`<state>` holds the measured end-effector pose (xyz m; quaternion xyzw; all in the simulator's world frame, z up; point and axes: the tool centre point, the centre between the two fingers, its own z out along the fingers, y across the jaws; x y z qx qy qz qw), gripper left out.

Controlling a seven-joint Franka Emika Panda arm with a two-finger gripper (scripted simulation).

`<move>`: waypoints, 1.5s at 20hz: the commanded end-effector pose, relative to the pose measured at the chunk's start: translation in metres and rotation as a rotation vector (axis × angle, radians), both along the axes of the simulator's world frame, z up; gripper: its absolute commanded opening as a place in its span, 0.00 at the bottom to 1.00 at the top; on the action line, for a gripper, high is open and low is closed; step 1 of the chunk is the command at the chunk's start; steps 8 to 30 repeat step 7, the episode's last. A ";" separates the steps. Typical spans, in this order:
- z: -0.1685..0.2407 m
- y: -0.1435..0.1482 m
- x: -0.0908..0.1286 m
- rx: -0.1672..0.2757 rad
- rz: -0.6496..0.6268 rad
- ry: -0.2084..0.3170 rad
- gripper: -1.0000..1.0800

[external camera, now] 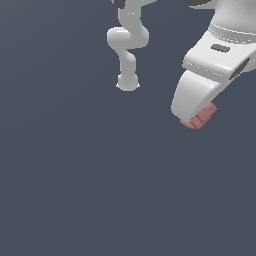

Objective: Pick up the object and move it to a goal position.

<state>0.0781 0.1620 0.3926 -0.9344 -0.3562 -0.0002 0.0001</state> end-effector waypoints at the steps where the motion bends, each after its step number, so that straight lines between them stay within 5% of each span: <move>1: 0.004 0.003 0.001 0.000 -0.001 0.000 0.00; 30: 0.007 0.005 0.002 0.000 -0.001 0.000 0.00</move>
